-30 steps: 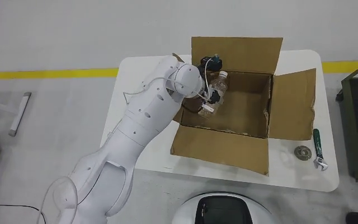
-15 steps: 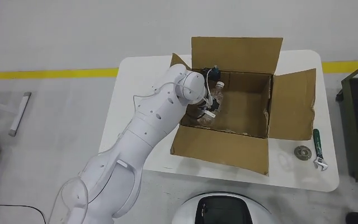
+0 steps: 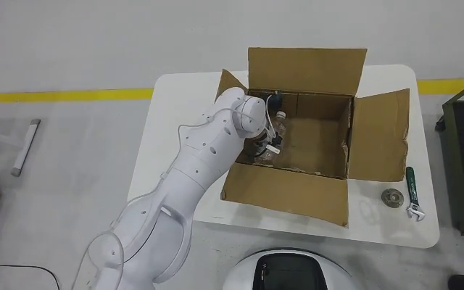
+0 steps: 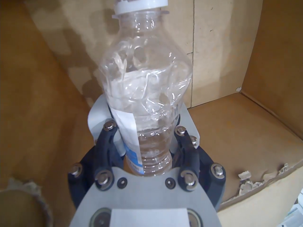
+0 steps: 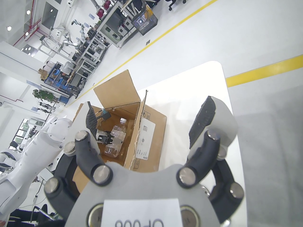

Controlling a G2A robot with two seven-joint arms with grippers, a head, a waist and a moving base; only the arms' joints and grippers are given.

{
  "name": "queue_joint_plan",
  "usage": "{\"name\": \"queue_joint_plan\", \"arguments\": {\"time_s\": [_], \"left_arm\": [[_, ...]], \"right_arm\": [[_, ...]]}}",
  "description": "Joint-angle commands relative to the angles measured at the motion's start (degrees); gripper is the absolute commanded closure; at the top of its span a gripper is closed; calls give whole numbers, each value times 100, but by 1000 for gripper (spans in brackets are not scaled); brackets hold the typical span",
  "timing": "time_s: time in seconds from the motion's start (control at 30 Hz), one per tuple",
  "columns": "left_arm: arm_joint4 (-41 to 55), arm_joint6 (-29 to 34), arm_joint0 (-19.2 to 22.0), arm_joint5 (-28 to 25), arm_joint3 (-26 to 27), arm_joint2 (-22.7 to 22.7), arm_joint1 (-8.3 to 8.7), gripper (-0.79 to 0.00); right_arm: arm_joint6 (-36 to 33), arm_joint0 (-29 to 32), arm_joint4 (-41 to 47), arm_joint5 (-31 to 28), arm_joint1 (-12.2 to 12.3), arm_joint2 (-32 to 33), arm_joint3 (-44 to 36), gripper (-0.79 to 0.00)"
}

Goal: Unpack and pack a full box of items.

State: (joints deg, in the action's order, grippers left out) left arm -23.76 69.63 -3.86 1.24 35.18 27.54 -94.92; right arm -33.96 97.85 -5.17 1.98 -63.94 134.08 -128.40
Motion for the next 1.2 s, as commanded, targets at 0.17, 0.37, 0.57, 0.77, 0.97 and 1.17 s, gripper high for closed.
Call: {"name": "queue_joint_plan", "arguments": {"time_s": [0.17,0.37,0.57,0.77,0.97,1.17], "left_arm": [[-12,-58,4,-50,-200,38,-77,-785],[-7,-87,81,-208,-143,130,-106,-785],[-176,-12,223,-577,429,267,-25,-785],[-562,50,228,-770,1539,568,211,-785],[-792,500,-180,-823,2873,1118,566,-785],[-1399,800,-733,-759,4320,1872,949,-785]], "right_arm": [[-131,125,-125,-59,13,-31,30,-785],[-510,224,-665,-176,71,52,-38,-785],[-1523,362,-1916,-851,222,357,-265,-785],[-2308,613,-3391,-1707,356,506,-440,-785],[-2436,907,-3937,-1967,370,262,-403,-785],[-2436,907,-3937,-1967,370,262,-403,-785]]}}
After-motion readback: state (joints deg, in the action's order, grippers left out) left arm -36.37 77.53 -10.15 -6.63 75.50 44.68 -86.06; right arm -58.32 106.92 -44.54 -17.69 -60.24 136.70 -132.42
